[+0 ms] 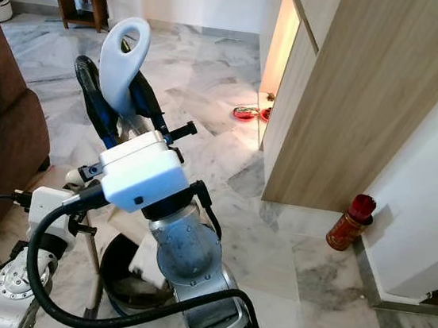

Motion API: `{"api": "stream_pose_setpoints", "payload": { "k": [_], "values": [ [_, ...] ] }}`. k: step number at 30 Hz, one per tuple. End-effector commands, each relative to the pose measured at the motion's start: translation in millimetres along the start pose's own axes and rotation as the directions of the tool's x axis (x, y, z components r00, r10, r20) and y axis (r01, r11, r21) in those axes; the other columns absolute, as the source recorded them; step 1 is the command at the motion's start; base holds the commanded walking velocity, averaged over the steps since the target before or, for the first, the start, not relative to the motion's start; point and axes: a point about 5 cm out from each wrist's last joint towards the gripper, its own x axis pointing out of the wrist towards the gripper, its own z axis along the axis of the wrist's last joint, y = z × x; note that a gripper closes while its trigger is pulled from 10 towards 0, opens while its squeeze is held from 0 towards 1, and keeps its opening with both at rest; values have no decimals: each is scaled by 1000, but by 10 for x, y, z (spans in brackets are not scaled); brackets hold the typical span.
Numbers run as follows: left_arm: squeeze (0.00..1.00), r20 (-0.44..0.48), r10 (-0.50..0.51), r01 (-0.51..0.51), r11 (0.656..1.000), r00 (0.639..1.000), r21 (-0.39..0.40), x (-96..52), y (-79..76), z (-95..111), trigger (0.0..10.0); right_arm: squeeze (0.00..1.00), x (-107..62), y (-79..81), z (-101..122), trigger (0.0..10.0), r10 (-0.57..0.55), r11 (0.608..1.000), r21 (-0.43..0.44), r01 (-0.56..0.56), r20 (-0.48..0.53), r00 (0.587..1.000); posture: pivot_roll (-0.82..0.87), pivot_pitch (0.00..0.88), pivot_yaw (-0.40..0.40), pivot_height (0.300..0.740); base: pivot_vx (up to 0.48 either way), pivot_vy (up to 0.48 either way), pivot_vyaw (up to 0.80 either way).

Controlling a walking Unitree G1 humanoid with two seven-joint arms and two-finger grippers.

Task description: Sweep floor

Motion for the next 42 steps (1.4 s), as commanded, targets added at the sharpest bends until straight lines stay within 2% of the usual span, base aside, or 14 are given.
{"api": "stream_pose_setpoints", "payload": {
  "k": [1,9,16,18,19,20,23,26,28,29,30,34,37,42],
  "values": [
    [0,40,-10,10,1000,999,21,19,-14,42,10000,0,43,-26,119,10000,-5,998,-60,10,82,997,-28,37,-28,740,0,0,0],
    [0,41,-22,20,999,999,43,6,-16,29,10000,0,80,-43,121,10000,-17,993,-119,26,78,997,-29,39,-32,740,0,0,0],
    [0,38,-50,49,998,998,28,14,-82,31,10000,0,64,-494,-81,10000,-183,962,-209,174,-22,983,-36,37,-33,740,0,0,0],
    [0,36,-59,59,998,998,16,12,-122,27,10000,0,-20,-715,-187,10000,-239,938,-273,213,-68,969,-37,35,-33,740,0,0,0],
    [0,36,-59,59,998,998,16,12,-122,27,10000,0,-20,-715,-187,10000,-239,938,-273,213,-68,969,-37,35,-33,740,0,0,0],
    [0,37,-63,63,998,997,11,10,-135,29,10000,0,-76,-852,-240,10000,-277,920,-311,237,-91,957,-37,37,-32,740,0,0,0],
    [0,35,-67,67,998,997,9,7,-139,27,10000,0,-163,-1024,-302,10000,-325,889,-377,260,-118,938,-39,36,-31,740,0,0,0],
    [0,32,-69,69,998,997,10,5,-127,19,10000,0,-348,-1266,-409,10000,-400,844,-450,292,-165,901,-41,37,-26,740,0,0,0],
    [0,32,-69,69,998,997,10,5,-127,19,10000,0,-348,-1266,-409,10000,-400,844,-450,292,-165,901,-41,37,-26,740,0,0,0],
    [0,23,-71,70,997,997,19,0,-103,5,10000,0,-566,-1428,-531,10000,-463,816,-486,313,-226,857,-38,38,-22,740,0,0,0],
    [0,18,-71,71,997,997,25,-4,-90,-4,10000,0,-684,-1493,-590,10000,-494,804,-500,323,-258,831,-39,39,-21,740,0,0,0],
    [0,10,-71,70,997,997,31,-12,-66,-19,10000,0,-940,-1603,-716,10000,-565,783,-503,366,-331,756,-38,35,-16,740,0,0,0],
    [0,10,-69,69,997,998,31,-15,-58,-11,10000,0,-1241,-1698,-836,10000,-648,748,-496,442,-398,649,-36,32,-12,740,0,0,0],
    [0,8,-58,58,998,998,8,-19,-44,-13,10000,0,-1414,-1729,-906,10000,-670,731,-518,444,-425,608,-38,23,-4,740,0,0,0]
  ]
}}
